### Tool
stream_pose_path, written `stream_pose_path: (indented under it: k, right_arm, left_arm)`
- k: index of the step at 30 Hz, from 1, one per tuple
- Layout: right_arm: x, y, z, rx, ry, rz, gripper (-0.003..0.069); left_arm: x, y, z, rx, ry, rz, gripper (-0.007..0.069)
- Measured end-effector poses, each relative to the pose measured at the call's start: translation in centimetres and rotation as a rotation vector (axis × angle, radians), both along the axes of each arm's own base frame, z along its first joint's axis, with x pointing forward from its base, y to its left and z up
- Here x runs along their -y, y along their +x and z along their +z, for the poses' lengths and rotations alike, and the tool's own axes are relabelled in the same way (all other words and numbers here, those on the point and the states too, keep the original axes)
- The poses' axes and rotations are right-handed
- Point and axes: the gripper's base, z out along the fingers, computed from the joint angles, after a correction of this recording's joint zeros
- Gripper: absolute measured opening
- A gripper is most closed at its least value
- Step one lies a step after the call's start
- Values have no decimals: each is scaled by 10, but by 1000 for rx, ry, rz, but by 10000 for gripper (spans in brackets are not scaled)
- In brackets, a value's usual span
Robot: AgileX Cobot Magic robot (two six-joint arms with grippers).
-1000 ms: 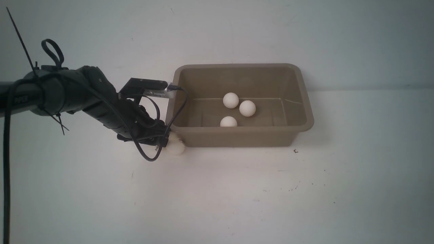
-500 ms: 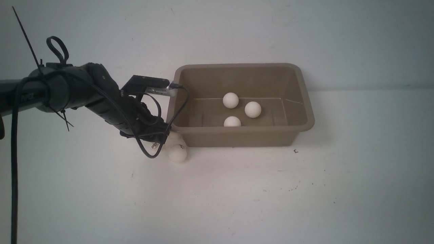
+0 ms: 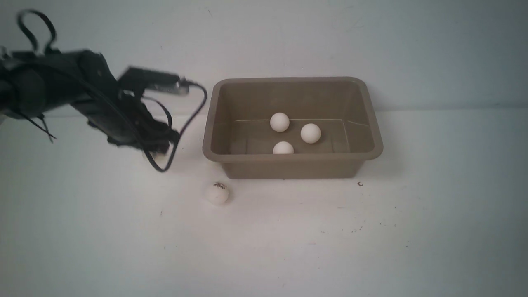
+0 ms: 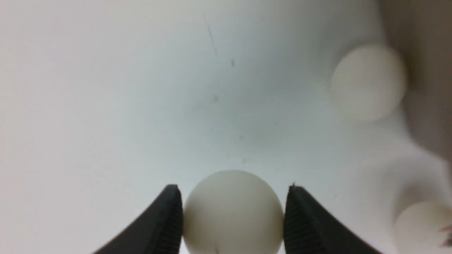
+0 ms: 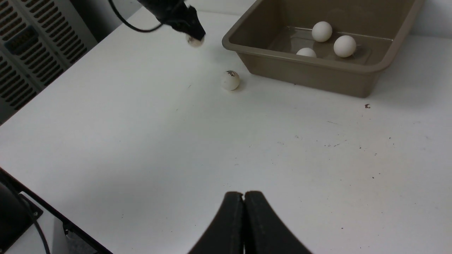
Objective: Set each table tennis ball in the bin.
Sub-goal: Use the left arm to clamp the table tennis ball closest to it, then use the left arm to put the table tennis ball into the box, then use the left arm to clamp the table tennis ball closest to it
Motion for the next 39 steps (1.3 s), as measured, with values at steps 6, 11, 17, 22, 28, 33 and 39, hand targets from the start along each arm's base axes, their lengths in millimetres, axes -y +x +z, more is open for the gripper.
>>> stream_pose_path:
  k: [6,11,17,22,28,33,39]
  right_arm:
    - [1,2,1,20,-3,-14,-15]
    - [1,2,1,21,-4,-14,-14]
    - [1,2,1,21,-4,-14,-13]
    - [-1,1,2,16,9,0,-13]
    - [-1,1,2,23,6,11,-13]
    - [-1,1,2,34,-1,16,-13]
    - [-1,1,2,45,-14,24,-13]
  left_arm:
    - [70,-13,59,231,-5,-199,331]
    - [113,1,30,182,-13,-279,331]
    - [122,19,-2,77,35,-342,331]
    - [127,24,0,77,1,-353,470]
    - [124,16,19,23,1,-358,585]
    - [114,-10,62,24,-3,-362,532]
    - [93,-64,81,-1,-14,-339,455]
